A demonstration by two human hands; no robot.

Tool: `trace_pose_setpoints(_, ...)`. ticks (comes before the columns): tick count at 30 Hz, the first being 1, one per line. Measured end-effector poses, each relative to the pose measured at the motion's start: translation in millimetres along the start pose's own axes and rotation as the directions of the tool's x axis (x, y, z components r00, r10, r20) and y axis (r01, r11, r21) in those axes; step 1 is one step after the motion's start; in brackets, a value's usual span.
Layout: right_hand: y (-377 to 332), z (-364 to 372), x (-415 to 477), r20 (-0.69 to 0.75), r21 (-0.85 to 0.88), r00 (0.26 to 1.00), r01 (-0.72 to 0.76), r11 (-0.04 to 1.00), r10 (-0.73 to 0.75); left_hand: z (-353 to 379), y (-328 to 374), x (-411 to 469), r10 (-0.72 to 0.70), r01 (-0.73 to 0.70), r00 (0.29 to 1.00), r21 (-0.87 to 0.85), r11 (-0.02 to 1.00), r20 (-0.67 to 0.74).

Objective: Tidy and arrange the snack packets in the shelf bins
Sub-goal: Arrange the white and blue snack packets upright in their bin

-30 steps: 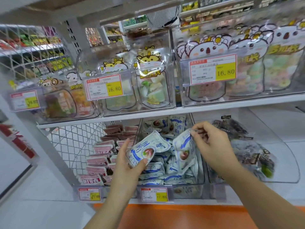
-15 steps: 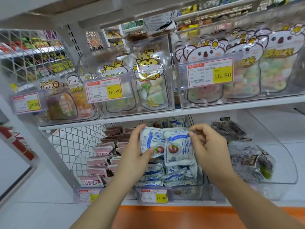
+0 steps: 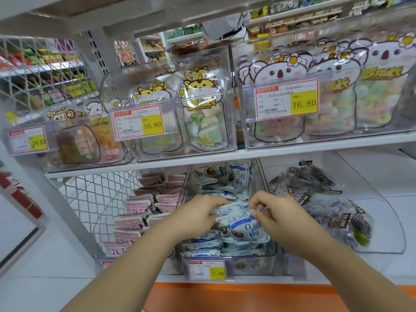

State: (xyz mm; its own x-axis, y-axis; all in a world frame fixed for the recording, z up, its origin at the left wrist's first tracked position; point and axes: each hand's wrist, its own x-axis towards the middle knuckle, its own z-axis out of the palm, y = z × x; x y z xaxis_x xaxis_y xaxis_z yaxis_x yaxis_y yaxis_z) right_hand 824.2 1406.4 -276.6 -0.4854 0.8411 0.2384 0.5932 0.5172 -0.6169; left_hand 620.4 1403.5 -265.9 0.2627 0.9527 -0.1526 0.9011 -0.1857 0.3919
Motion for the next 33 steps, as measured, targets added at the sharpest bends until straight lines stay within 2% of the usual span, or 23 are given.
trace_pose_setpoints(2, 1, -2, -2, 0.078, -0.113, 0.997, -0.002, 0.994, 0.011, 7, -2, 11, -0.014, 0.012, 0.997, 0.029, 1.0, 0.069)
trace_pose_setpoints(4, 0, -3, -2, 0.105, -0.165, 0.994, 0.002, 0.986, 0.016, 11, -4, 18, -0.042, 0.05, 0.984, -0.037, 0.998, 0.175)
trace_pose_setpoints(6, 1, -1, -2, 0.098, -0.266, 0.995, 0.033, 0.963, -0.007, 6, -4, 17, -0.092, 0.157, 0.957, -0.221, 0.963, 0.276)
trace_pose_setpoints(8, 4, 2, 0, 0.146, -0.356, 0.989, 0.041, 0.934, 0.012, -2, -3, 16, -0.111, 0.277, 0.922, -0.433, 0.858, 0.371)
trace_pose_setpoints(9, 4, 3, 1, 0.181, -0.38, 0.983, 0.038, 0.924, 0.034, -4, -2, 15, -0.105, 0.298, 0.913, -0.47, 0.831, 0.393)
trace_pose_setpoints(10, 4, 4, 1, 0.213, -0.404, 0.975, 0.036, 0.914, 0.055, -5, 2, 13, -0.093, 0.291, 0.908, -0.454, 0.842, 0.408)
trace_pose_setpoints(11, 4, 5, 1, 0.24, -0.422, 0.968, 0.042, 0.906, 0.067, -4, 6, 11, -0.06, 0.223, 0.907, -0.355, 0.908, 0.416)
trace_pose_setpoints(13, 4, 6, -2, 0.308, -0.482, 0.948, 0.081, 0.872, 0.082, 4, 12, 6, 0.043, 0.015, 0.906, -0.131, 0.991, 0.421)
trace_pose_setpoints(15, 4, 5, -7, 0.359, -0.509, 0.93, 0.128, 0.851, 0.075, 14, 12, 1, 0.093, -0.086, 0.903, -0.035, 0.996, 0.419)
trace_pose_setpoints(17, 7, -1, -11, 0.371, -0.425, 0.927, 0.127, 0.896, 0.044, 20, 9, -2, 0.107, -0.116, 0.918, -0.001, 0.993, 0.382)
trace_pose_setpoints(19, 11, -9, -10, 0.293, -0.302, 0.956, 0.079, 0.95, 0.014, 19, 7, 0, 0.099, -0.116, 0.914, 0.02, 0.993, 0.393)
trace_pose_setpoints(20, 14, -12, -8, 0.207, -0.261, 0.978, 0.059, 0.964, -0.004, 15, 7, 2, 0.09, -0.106, 0.904, 0.014, 0.994, 0.418)
trace_pose_setpoints(23, 20, -19, -2, 0.001, -0.222, 1.0, 0.014, 0.975, -0.014, -1, 13, 13, 0.012, 0.036, 0.891, -0.096, 0.995, 0.454)
trace_pose_setpoints(25, 22, -18, 1, -0.014, -0.231, 1.0, -0.023, 0.973, 0.021, -3, 18, 24, -0.044, 0.146, 0.926, -0.247, 0.958, 0.375)
trace_pose_setpoints(28, 24, -16, 4, -0.049, -0.193, 0.997, -0.065, 0.979, 0.057, 10, 26, 44, -0.1, 0.209, 0.957, -0.409, 0.888, 0.271)
trace_pose_setpoints(30, 28, -15, 6, -0.089, -0.143, 0.991, -0.107, 0.984, 0.095, 18, 32, 55, -0.131, 0.211, 0.965, -0.375, 0.903, 0.229)
trace_pose_setpoints(33, 33, -13, 8, -0.116, -0.084, 0.984, -0.149, 0.985, 0.139, 25, 45, 64, -0.145, 0.189, 0.97, -0.232, 0.954, 0.193)
